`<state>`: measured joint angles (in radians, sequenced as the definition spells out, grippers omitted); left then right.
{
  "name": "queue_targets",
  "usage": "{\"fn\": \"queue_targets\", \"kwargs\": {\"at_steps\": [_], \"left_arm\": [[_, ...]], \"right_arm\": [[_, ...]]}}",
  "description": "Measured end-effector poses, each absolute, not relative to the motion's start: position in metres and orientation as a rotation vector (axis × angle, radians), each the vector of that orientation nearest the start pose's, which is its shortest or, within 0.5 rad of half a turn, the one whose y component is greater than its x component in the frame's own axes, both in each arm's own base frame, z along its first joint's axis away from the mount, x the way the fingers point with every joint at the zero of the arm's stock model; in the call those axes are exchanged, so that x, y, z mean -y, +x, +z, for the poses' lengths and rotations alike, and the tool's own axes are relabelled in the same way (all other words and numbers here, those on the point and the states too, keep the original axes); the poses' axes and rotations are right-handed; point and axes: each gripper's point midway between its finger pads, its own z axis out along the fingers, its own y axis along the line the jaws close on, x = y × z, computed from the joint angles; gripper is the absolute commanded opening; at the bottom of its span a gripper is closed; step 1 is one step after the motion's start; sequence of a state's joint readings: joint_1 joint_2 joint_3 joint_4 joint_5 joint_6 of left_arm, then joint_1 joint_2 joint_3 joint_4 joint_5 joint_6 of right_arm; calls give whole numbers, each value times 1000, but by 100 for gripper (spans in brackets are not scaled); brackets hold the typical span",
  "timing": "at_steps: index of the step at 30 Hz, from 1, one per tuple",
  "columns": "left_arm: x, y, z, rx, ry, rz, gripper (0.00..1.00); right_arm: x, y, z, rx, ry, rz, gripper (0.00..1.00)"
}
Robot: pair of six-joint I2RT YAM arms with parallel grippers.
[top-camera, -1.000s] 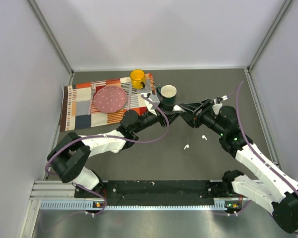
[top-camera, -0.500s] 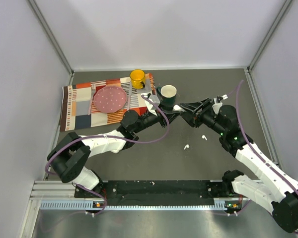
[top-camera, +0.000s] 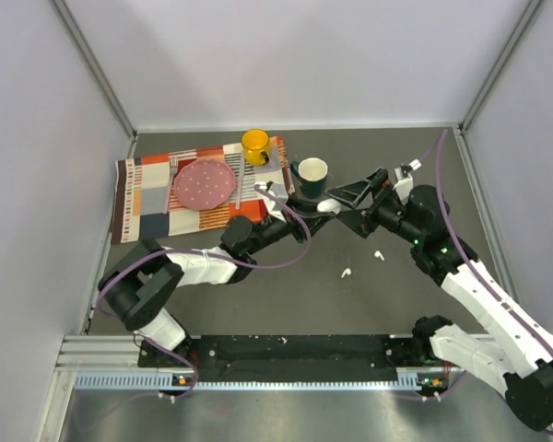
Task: Insert the wireless bluetooth earbuds into the charging case
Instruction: Open the charging case.
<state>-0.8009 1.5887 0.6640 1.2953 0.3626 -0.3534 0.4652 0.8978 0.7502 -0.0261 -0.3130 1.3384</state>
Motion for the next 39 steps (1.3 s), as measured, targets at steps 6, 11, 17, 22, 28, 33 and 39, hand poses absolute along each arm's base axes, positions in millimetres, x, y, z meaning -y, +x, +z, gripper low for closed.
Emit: {"fn": "queue_targets", "kwargs": {"at_steps": [6,11,17,22,28,33,39], "left_arm": [[362,260,265,-1167,603,-1205,0],[345,248,277,-1113,643,-1168,0],[328,224,329,-916,697,-1112,0],[326,224,326,-909,746,-1059,0],[329,224,317,-927,792,-1037,0],[330,224,313,-934,810,-1025,0],[331,225,315,-932,818,-1022,0]], "right_arm": [[-226,249,323,-1915,323,1363,99],[-224,243,348,-1859,94,1274,99],[-232,242,320,-1968,18,1252,99],[-247,238,323,-1977,16,1389,99],[-259,230,312,-1981,115,1591,95],[-266,229,319,-1969,157,1700,77],[-270,226,326,-1960,179,1776,66]]}}
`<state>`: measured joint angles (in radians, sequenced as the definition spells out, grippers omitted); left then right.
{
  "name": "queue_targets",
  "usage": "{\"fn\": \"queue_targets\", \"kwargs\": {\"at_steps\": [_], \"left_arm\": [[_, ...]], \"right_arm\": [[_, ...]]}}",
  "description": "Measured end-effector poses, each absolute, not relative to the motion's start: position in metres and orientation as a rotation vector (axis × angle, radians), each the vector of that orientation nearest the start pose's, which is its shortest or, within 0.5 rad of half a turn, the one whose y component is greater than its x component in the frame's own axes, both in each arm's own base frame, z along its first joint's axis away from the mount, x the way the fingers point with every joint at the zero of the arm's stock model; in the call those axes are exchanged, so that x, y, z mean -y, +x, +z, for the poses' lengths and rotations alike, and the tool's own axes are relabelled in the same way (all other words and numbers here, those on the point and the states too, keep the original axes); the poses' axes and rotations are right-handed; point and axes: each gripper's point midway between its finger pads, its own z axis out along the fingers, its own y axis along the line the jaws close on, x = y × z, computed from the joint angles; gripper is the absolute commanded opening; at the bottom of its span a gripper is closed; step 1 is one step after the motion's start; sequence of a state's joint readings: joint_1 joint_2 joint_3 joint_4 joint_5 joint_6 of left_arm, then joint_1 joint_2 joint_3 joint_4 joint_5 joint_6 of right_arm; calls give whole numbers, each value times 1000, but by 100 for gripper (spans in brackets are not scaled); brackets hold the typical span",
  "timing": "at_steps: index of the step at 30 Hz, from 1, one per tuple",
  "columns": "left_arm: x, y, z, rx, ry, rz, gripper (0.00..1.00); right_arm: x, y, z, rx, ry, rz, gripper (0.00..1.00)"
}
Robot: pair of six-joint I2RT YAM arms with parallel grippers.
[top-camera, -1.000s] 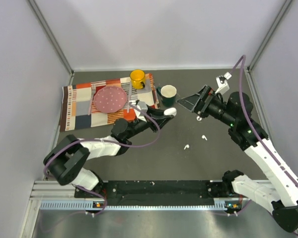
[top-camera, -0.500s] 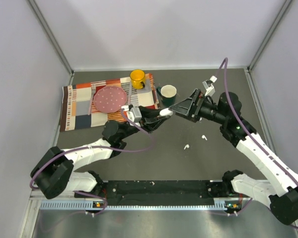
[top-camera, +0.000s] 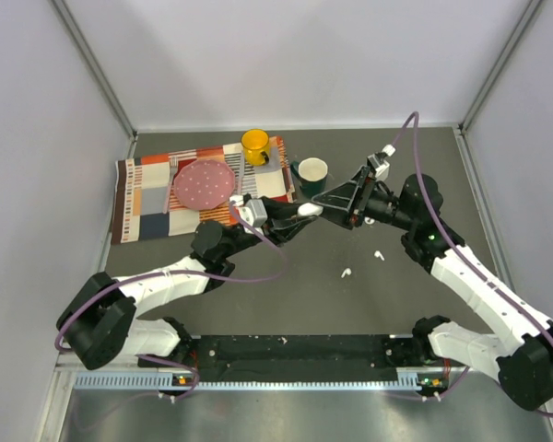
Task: Insert the wireless bluetooth earbuds into the charging case
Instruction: Open the charging case.
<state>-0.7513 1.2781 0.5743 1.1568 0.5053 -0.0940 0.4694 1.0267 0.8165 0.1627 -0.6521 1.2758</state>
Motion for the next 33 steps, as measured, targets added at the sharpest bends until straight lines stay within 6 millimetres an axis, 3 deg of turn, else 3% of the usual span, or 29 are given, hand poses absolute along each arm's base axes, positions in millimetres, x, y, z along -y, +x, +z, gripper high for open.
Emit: {"fn": "queue_targets", "kwargs": {"at_steps": [5,11,16,18,20,26,33], "left_arm": [[331,226,314,-936,821,-1018,0],[332,226,319,-925,820,-1014,0],[333,227,319,-931,821,-1015,0],[333,227,319,-931,822,-1015,0],[333,227,319,-932,823,-1015,0],[332,228,320,-935,812,-1018,21],[333,229,321,-928,794,-1036,30]], "right_arm": [[-272,224,325,-1971,186,1807,66],[-273,222,324,-1982,184,1825,58],[-275,223,321,-1992,190,1846,44],[-275,222,322,-1984,190,1859,30],[-275,223,320,-1976,196,1870,23],[-276,223,320,-1945,225,1919,16],[-275,224,321,-1902,284,1985,15]]}}
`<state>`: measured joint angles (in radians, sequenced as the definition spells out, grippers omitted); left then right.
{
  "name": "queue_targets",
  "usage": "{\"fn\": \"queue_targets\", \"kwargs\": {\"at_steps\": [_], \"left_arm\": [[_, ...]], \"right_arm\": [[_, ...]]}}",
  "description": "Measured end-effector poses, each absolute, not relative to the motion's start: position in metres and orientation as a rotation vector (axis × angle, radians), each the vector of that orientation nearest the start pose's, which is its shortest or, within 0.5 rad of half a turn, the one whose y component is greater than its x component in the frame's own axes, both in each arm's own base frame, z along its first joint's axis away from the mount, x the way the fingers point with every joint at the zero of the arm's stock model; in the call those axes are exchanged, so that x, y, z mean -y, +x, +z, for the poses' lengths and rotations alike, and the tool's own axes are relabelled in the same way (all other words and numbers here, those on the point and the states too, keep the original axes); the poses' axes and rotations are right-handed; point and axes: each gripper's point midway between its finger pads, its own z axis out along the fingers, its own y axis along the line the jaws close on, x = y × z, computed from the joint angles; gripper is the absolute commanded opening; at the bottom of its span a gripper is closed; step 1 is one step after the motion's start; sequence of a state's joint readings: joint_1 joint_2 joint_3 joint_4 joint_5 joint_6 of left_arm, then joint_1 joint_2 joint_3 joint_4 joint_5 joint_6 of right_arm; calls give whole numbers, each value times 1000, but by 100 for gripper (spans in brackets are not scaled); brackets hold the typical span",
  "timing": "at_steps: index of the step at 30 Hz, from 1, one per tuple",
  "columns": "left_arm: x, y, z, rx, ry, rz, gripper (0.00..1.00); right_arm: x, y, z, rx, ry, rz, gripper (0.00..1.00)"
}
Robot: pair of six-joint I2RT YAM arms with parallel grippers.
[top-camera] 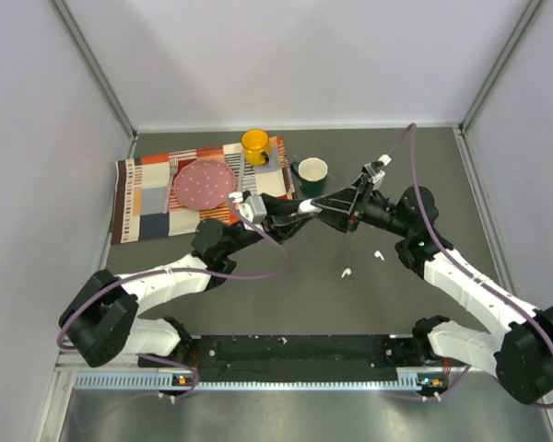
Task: Insert the wireless bluetooth earbuds into the charging case
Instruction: Open the charging case.
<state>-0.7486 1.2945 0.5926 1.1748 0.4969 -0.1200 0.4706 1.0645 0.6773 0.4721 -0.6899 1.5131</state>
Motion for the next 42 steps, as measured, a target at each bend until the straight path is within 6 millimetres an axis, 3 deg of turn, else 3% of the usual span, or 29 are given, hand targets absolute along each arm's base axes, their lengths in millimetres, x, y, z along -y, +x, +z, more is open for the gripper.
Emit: {"fn": "queue_targets", "kwargs": {"at_steps": [15,17,20,21,22,25,26,29,32,36,42], "left_arm": [[332,231,325,-913,765,-1040,29],[332,231,325,-911,764,-1040,25],[332,231,325,-911,764,-1040,0],[332,231,325,-911,764,-1040,0],[332,231,325,-912,764,-1040,0],[332,232,325,-912,759,-1038,0],[332,232,325,-912,757,-1037,0],[332,233,326,-913,742,-1032,0],[331,232,328,-904,731,-1034,0],[325,227,326,-918,712,-1048,0],[306,216,342,-876,674,-1058,0]], "right_arm": [[-276,226,322,-1857,365,2078,15],[-276,226,323,-1858,371,2081,15],[-276,226,323,-1857,373,2082,17],[-276,226,323,-1857,373,2081,19],[-276,226,323,-1857,373,2081,22],[-276,227,323,-1855,377,2079,49],[-276,227,323,-1854,377,2078,65],[-277,226,319,-1866,369,2058,92],[-279,224,308,-1910,347,1995,98],[-277,225,307,-1946,275,1860,99],[-269,223,339,-1891,58,1663,99]]}}
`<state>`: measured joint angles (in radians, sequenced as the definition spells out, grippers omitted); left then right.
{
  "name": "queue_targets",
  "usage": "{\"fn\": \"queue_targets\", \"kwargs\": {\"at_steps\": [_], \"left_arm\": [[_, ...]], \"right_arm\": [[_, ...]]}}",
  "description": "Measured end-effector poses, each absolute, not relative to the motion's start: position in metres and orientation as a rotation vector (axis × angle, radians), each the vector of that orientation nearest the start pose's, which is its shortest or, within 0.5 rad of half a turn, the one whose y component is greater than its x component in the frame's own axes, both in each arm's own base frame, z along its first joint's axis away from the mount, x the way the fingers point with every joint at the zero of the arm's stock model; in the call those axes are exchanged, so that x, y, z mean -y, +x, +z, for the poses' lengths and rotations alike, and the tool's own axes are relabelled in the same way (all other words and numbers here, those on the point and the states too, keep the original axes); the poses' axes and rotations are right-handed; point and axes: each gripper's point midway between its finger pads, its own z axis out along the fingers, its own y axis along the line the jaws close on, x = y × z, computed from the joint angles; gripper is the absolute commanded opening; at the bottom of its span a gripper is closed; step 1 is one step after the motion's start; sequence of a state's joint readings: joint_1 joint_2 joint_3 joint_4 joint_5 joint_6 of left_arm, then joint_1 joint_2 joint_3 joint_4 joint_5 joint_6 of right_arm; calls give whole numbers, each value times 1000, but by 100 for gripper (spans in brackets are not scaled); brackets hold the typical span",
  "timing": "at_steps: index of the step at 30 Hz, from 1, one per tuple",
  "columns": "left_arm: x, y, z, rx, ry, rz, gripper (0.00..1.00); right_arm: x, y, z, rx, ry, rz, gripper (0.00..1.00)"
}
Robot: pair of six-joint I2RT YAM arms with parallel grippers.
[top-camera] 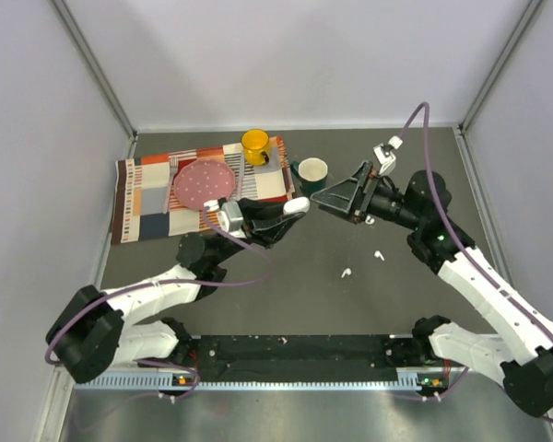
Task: Insert the wireless bluetooth earbuds into the charging case
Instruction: Open the charging case.
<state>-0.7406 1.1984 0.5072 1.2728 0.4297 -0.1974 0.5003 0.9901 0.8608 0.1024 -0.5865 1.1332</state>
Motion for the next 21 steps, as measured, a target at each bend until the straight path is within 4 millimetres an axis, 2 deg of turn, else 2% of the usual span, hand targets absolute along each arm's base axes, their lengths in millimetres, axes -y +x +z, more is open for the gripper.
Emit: {"fn": "queue_targets", "kwargs": {"at_steps": [4,8,12,15,21], "left_arm": [[295,205,358,-828,658,-1066,0],[288,194,371,-798,654,-1081,0],[284,186,373,-797,668,-1094,0],[285,185,369,-811,677,-1099,0],[289,183,359,-843,712,-1118,0]], "right_arm": [[-265,219,361,-1854,-109,1521,98],[-272,201,372,-1825,-312,1410,96],[-278,187,366,-1829,-446,1333,95],[-281,184,357,-1849,-492,1285,95],[-285,192,341,-1895,-504,1232,95]]}}
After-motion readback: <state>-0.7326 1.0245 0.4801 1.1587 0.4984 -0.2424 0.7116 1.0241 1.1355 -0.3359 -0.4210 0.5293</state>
